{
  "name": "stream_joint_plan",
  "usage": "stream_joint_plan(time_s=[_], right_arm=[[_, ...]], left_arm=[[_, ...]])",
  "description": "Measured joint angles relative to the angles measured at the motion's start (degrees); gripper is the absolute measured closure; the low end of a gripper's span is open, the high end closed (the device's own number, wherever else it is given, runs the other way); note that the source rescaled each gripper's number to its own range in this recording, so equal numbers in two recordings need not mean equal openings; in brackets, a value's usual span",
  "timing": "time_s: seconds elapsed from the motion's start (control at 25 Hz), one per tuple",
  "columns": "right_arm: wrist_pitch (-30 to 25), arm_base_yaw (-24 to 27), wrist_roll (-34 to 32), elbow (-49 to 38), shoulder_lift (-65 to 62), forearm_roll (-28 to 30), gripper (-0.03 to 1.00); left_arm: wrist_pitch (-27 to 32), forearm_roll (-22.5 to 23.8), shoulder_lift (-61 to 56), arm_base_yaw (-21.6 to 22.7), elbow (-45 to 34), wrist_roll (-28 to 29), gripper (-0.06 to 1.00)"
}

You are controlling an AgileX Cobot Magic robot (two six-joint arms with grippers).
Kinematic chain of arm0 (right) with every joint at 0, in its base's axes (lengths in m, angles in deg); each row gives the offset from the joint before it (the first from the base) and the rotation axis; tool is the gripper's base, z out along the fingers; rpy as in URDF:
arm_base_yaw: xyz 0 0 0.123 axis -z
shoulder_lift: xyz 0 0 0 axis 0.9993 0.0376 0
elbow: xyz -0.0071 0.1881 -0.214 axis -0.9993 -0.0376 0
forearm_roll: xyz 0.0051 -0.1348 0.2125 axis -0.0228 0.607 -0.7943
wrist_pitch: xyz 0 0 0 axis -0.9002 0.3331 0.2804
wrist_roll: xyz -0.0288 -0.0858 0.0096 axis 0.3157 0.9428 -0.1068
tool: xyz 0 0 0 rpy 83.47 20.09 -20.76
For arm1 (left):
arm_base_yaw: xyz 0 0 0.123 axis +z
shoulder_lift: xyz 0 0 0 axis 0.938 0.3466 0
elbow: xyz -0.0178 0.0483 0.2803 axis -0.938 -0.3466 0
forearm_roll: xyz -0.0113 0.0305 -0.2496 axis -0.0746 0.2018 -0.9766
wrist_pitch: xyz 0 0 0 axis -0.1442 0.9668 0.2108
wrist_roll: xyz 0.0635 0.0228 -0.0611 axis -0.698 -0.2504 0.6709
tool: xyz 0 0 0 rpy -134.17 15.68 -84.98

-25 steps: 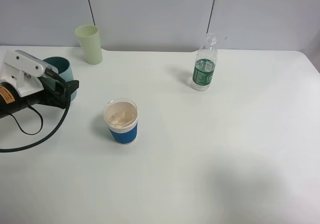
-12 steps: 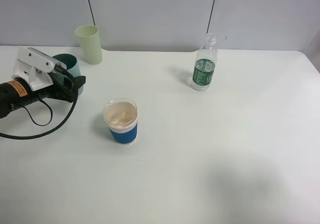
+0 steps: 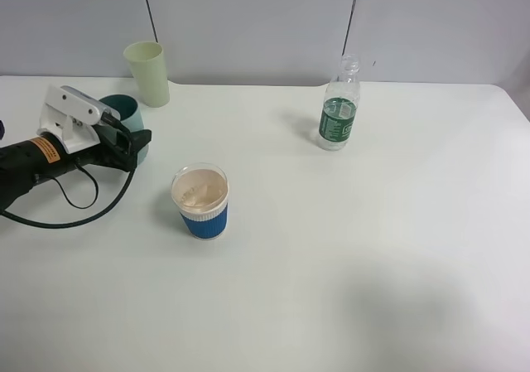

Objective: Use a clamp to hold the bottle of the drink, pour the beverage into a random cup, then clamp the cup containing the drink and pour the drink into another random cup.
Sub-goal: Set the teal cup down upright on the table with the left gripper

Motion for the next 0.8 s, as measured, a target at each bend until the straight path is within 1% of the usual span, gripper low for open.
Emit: stream_joint_plan(time_s=[0.8], right_arm=[[0.00, 0.00, 0.00, 0.00, 0.00, 0.00, 0.15]], left_arm=[[0.34, 0.39, 1.40, 0.00, 0.00, 0.17, 0.93]])
